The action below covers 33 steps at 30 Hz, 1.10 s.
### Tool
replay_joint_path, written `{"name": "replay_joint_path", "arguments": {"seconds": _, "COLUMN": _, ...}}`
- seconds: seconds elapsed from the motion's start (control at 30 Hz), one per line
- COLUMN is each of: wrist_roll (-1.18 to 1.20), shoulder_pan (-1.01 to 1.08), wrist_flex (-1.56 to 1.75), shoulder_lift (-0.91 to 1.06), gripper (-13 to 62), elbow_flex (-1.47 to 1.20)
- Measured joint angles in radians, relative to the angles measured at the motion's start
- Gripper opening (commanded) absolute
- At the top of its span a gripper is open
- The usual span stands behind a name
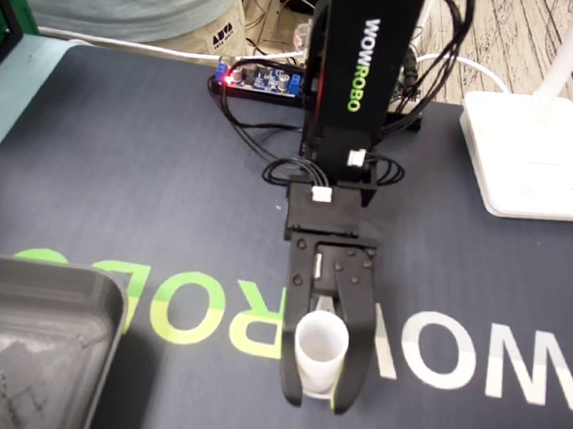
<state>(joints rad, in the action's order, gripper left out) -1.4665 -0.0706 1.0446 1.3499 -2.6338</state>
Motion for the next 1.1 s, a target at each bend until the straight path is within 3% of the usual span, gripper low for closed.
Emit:
{"name": "replay_joint_path", "arguments": {"seconds": 0.5, "wrist_roll": 0.078, "shoulder_pan": 0.021, "wrist_flex": -0.005, "shoulder_lift": 0.112, "gripper": 5.0, "elbow_flex": 0.011}}
{"name": "replay_joint_path", "arguments": {"seconds": 0.8, "wrist_roll": 0.265, "shoulder_pan": 0.075, "wrist_flex": -0.442, "shoulder_lift": 0.4, "gripper": 4.9, "elbow_flex": 0.235}}
{"name": "replay_joint_path", "arguments": {"seconds": 1.1, "wrist_roll": 0.604, "shoulder_pan": 0.256, "wrist_flex": -0.913, "shoulder_lift": 0.417, "gripper": 5.0, "elbow_flex": 0.667}}
